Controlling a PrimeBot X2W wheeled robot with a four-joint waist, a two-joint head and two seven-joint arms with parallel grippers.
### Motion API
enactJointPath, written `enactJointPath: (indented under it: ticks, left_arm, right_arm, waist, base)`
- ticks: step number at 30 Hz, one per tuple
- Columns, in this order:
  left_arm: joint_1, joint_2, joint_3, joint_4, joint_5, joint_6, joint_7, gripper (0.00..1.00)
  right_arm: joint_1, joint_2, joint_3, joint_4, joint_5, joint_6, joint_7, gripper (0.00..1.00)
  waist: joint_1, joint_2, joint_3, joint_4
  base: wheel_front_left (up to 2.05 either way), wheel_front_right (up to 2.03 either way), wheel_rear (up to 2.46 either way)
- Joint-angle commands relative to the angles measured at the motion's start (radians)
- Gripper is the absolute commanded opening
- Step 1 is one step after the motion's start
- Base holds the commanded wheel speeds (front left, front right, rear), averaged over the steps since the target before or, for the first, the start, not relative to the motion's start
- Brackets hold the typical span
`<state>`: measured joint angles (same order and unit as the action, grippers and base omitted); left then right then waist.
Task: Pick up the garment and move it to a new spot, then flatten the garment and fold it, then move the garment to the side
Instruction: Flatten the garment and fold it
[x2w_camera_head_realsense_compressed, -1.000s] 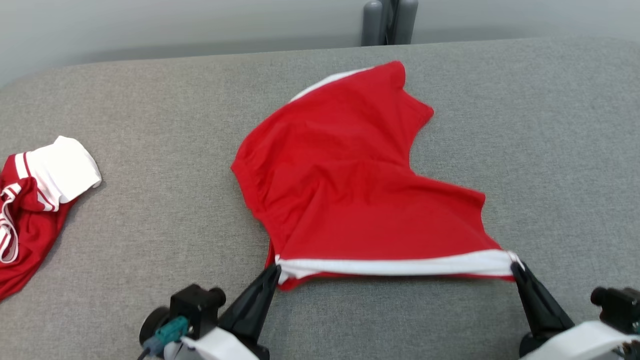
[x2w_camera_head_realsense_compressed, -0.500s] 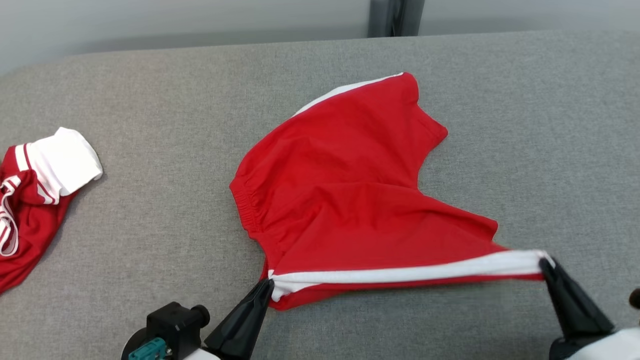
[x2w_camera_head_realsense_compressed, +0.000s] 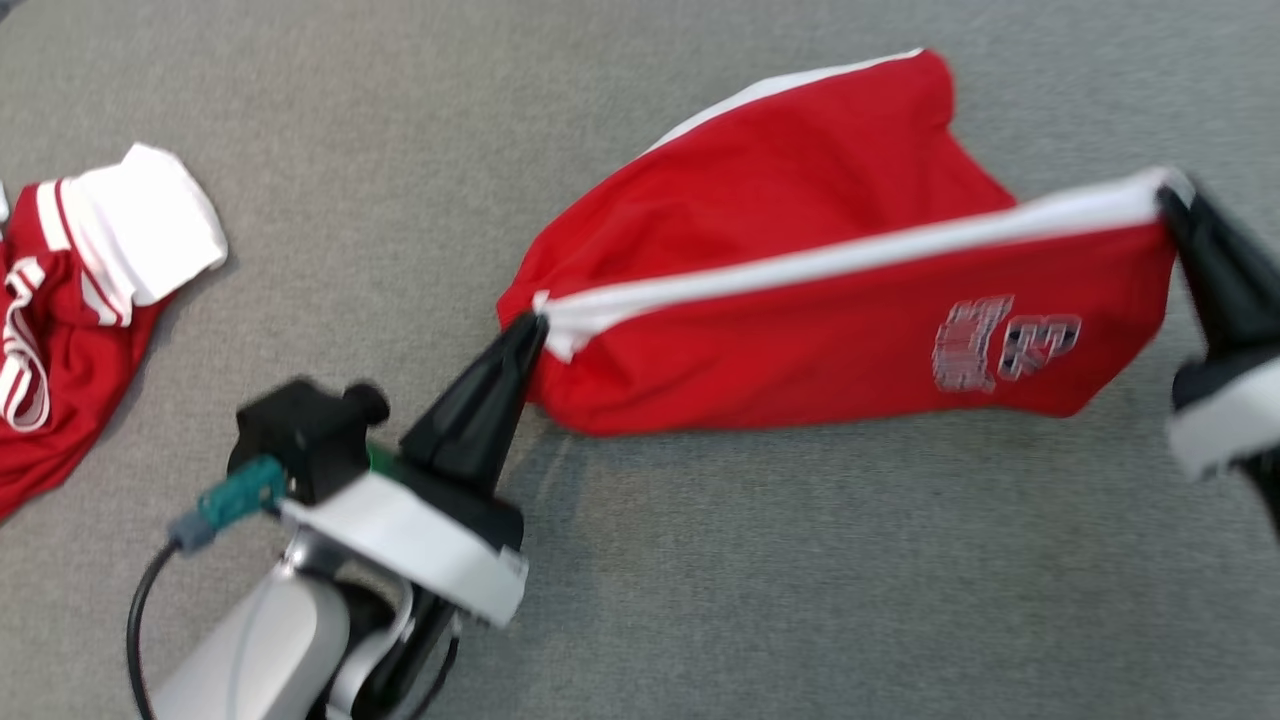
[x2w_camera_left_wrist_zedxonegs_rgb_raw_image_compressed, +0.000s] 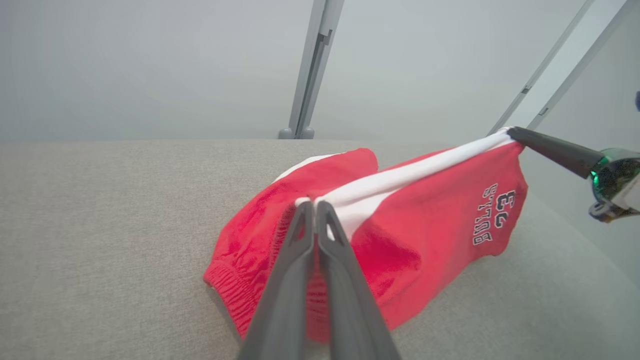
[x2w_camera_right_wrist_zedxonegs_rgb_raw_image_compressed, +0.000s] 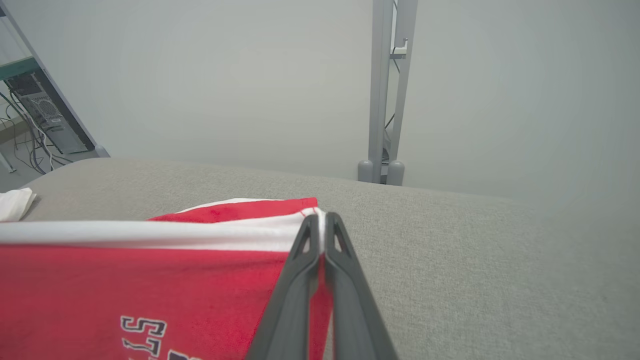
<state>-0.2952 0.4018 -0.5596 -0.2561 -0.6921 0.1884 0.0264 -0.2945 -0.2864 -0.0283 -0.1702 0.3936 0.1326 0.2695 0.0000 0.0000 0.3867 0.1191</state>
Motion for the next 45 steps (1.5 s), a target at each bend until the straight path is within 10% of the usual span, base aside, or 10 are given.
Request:
enactJointPath:
  ticks: [1, 20, 21, 23, 24, 34, 45]
  left_arm:
    - [-0.050, -0.010, 0.011, 0.030, -0.011, -0.016, -0.005, 0.00]
    - [-0.436, -0.247, -0.024, 0.617, -0.096, -0.242, -0.087, 0.00]
    - [-0.438, -0.251, -0.025, 0.634, -0.098, -0.250, -0.094, 0.18]
    - [-0.434, -0.257, -0.028, 0.661, -0.104, -0.260, -0.106, 1.00]
    - [-0.428, -0.258, -0.027, 0.669, -0.106, -0.264, -0.115, 1.00]
    - [-0.299, -0.199, 0.039, 0.572, -0.010, -0.146, -0.273, 1.00]
    - [-0.070, -0.151, 0.229, 0.322, 0.159, -0.033, -0.290, 1.00]
  right_arm:
    - [-0.066, -0.024, 0.003, 0.032, 0.005, -0.003, -0.002, 0.00]
    - [-0.651, -0.131, 0.365, 0.702, 0.082, -0.003, -0.164, 0.00]
    - [-0.657, -0.128, 0.379, 0.720, 0.095, -0.003, -0.181, 0.00]
    - [-0.660, -0.129, 0.404, 0.743, 0.112, -0.003, -0.220, 0.49]
    - [-0.656, -0.128, 0.413, 0.751, 0.125, -0.003, -0.243, 0.91]
    - [-0.518, -0.096, 0.339, 0.714, 0.064, -0.002, -0.510, 1.00]
    - [-0.203, 0.037, 0.134, 0.507, -0.107, -0.002, -0.523, 1.00]
  waist:
    - [0.0000, 0.0000, 0.059, 0.053]
    - [0.0000, 0.0000, 0.168, 0.161]
    - [0.0000, 0.0000, 0.164, 0.160]
    - [0.0000, 0.0000, 0.154, 0.156]
    - [0.0000, 0.0000, 0.147, 0.152]
    - [0.0000, 0.0000, 0.062, 0.080]
    - [0.0000, 0.0000, -0.043, 0.011]
  base:
    - [0.00, 0.00, 0.00]
    - [0.00, 0.00, 0.00]
    - [0.00, 0.00, 0.00]
    - [0.00, 0.00, 0.00]
    - [0.00, 0.00, 0.00]
    - [0.00, 0.00, 0.00]
    - [0.00, 0.00, 0.00]
